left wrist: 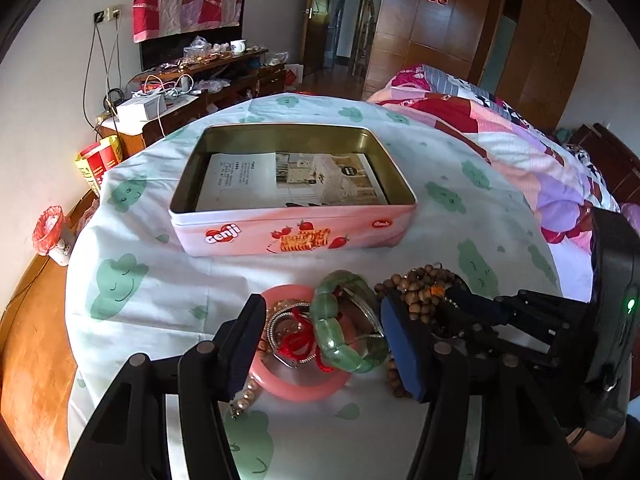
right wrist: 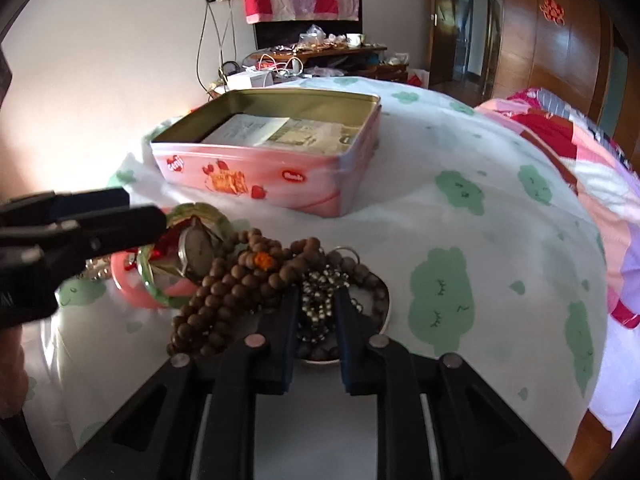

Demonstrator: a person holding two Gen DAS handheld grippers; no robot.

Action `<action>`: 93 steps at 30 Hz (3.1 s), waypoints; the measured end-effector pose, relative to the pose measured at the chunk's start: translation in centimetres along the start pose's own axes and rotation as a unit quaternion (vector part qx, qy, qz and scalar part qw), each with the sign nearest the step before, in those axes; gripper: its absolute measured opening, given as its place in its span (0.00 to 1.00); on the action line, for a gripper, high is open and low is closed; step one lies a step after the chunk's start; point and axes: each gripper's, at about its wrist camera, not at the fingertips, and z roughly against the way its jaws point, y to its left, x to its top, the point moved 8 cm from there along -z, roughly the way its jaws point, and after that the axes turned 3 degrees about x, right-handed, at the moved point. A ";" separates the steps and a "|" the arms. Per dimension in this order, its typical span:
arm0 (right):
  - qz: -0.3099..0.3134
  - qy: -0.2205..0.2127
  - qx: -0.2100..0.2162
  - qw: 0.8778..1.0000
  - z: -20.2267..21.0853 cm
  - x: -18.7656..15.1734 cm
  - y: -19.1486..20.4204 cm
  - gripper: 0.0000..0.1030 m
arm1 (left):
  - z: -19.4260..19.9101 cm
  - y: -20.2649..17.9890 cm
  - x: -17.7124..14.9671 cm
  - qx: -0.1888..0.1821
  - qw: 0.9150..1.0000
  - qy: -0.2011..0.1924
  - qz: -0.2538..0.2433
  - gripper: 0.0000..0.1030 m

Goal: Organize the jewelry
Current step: 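Close the left tool on the green jade bangle while the right tool grips the silver chain, then lift the green bangle with the left tool while the right tool lifts the silver chain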

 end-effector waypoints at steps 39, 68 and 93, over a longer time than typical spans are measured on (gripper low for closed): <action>-0.017 -0.067 0.013 0.998 4.1 2.2 -0.7 0.07 | -1.6 0.2 -0.6 0.004 1.000 0.026 -0.015 0.27; -0.007 -0.092 0.022 0.996 6.3 3.8 -0.1 0.07 | 4.2 2.8 3.5 -0.071 0.996 -0.029 0.042 0.06; -0.009 -0.088 0.024 0.996 6.0 3.3 -0.1 0.07 | 1.1 3.4 1.1 -0.057 0.997 0.019 0.042 0.09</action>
